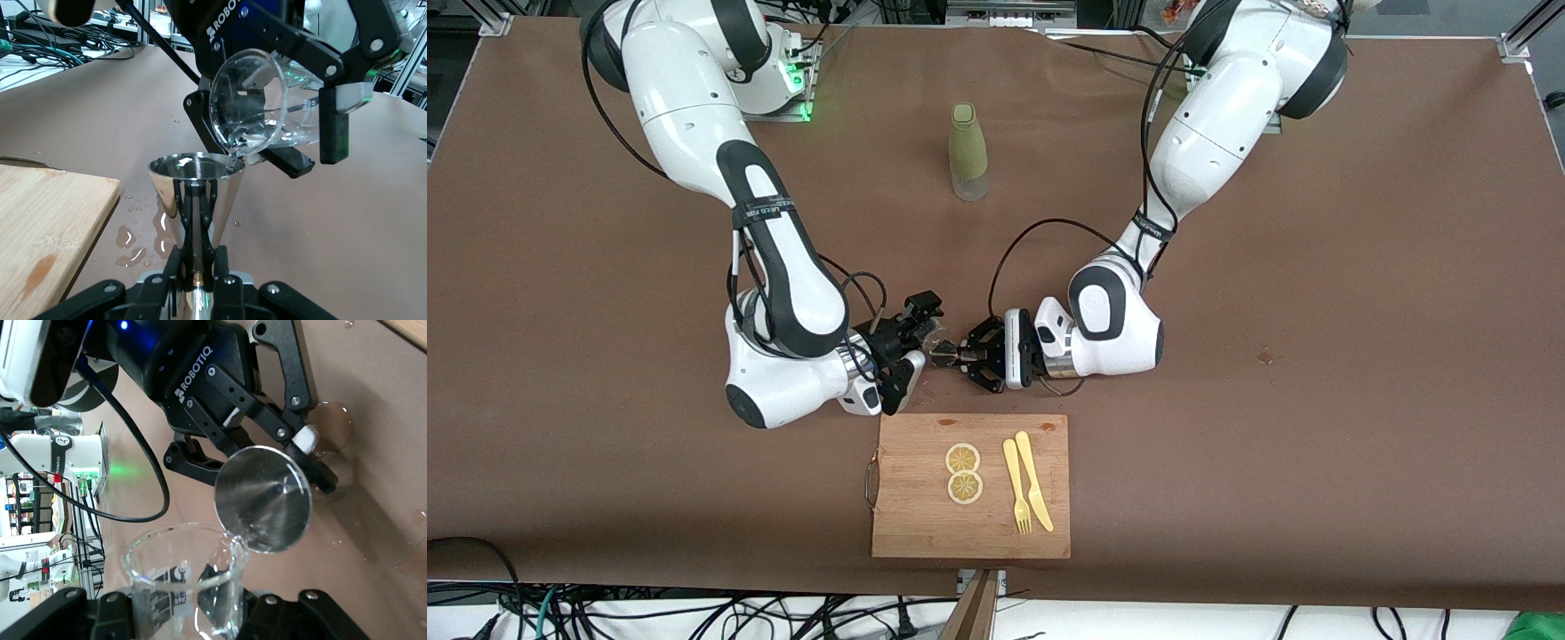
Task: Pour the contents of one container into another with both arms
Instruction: 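Pour liquid from the beaker into the jigger held by the left gripper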
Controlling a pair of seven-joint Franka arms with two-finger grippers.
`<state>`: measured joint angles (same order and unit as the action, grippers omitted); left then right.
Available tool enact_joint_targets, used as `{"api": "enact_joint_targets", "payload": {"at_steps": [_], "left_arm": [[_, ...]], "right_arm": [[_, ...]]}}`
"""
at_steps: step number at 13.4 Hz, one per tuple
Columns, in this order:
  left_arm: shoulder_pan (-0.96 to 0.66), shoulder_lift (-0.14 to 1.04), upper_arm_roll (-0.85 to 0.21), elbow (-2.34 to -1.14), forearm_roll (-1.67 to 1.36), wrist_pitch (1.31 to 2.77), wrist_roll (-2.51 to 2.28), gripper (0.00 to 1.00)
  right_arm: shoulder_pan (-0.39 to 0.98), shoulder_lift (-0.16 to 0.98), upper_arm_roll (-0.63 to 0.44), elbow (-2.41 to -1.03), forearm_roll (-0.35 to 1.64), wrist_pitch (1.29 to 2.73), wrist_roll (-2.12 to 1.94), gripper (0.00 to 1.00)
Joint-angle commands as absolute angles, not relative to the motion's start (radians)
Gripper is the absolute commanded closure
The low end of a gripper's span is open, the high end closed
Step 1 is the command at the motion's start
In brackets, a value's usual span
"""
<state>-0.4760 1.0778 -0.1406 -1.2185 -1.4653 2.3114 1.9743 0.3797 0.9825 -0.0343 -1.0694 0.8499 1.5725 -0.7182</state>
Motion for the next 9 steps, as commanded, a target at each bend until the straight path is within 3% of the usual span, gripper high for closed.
{"api": "enact_joint_targets", "payload": {"at_steps": [1,9], "left_arm": [[-0.488,1.081,-0.127,-1.2,-1.486,2.315,1.997,1.0],[-0.48,1.08,-0.111,-1.201,-1.494,2.296,1.999,1.0]], "right_arm": [[0.37,0.979,-0.029,-1.057,0.837,1.559,-0.834,0.76],[0.289,0.991,-0.034,-1.065,0.931,1.56,-1.233,0.75]]}}
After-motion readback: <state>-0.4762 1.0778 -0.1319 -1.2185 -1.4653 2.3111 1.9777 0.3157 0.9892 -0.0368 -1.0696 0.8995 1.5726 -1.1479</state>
